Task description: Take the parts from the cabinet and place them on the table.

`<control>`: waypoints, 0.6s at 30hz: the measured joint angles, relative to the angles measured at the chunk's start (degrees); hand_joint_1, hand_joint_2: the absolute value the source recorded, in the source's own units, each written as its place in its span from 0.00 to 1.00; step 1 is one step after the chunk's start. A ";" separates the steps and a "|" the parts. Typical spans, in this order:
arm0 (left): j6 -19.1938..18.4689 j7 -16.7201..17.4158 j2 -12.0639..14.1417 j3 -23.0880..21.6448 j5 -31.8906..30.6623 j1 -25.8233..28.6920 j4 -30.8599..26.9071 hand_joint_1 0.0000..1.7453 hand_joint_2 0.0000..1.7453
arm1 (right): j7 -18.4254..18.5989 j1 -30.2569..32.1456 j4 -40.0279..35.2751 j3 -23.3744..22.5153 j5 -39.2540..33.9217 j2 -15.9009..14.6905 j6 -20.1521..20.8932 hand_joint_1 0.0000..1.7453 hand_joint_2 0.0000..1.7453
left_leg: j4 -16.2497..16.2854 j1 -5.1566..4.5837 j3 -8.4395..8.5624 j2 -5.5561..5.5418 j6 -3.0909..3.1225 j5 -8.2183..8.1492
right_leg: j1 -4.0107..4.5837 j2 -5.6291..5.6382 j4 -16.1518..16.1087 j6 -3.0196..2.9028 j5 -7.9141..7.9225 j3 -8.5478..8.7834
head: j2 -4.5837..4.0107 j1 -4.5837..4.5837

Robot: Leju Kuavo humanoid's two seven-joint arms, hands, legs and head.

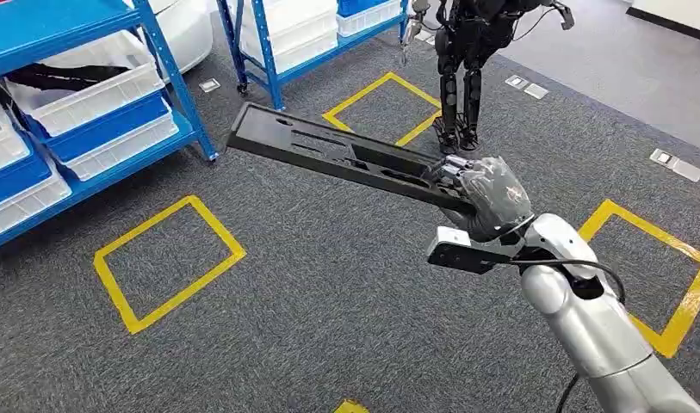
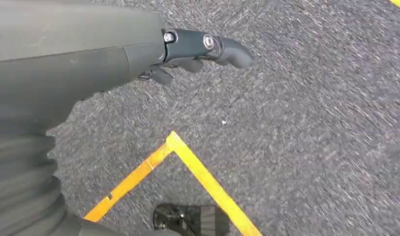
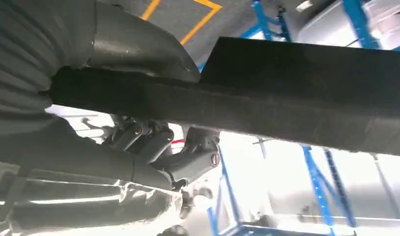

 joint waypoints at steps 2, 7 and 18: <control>-0.04 -0.02 -0.07 0.02 -0.02 -0.16 0.00 0.00 1.00 | -0.02 -0.06 -0.19 -0.02 -0.02 -0.04 0.00 0.98 1.00 | 0.95 0.71 -0.31 -1.97 -1.00 -1.26 | -0.69 1.30 -0.28 -0.82 0.46 0.05 | 0.00 -0.08; -0.17 -0.02 -0.09 -0.02 -0.35 -0.01 0.02 0.00 1.00 | 0.18 0.02 -0.31 0.09 -0.17 -0.09 0.00 0.98 1.00 | 19.42 0.86 -8.85 -7.38 -0.91 -9.81 | -0.25 4.46 -0.23 -1.89 0.82 -0.37 | 0.00 -0.37; -0.61 2.25 -0.37 -1.46 -5.31 -1.48 -0.09 0.00 1.00 | 2.27 8.46 -5.66 -3.71 1.55 -1.79 -3.37 0.98 1.00 | -0.40 0.67 0.13 -9.86 1.72 0.55 | 0.05 6.71 0.68 0.38 1.42 -2.55 | 0.00 -0.28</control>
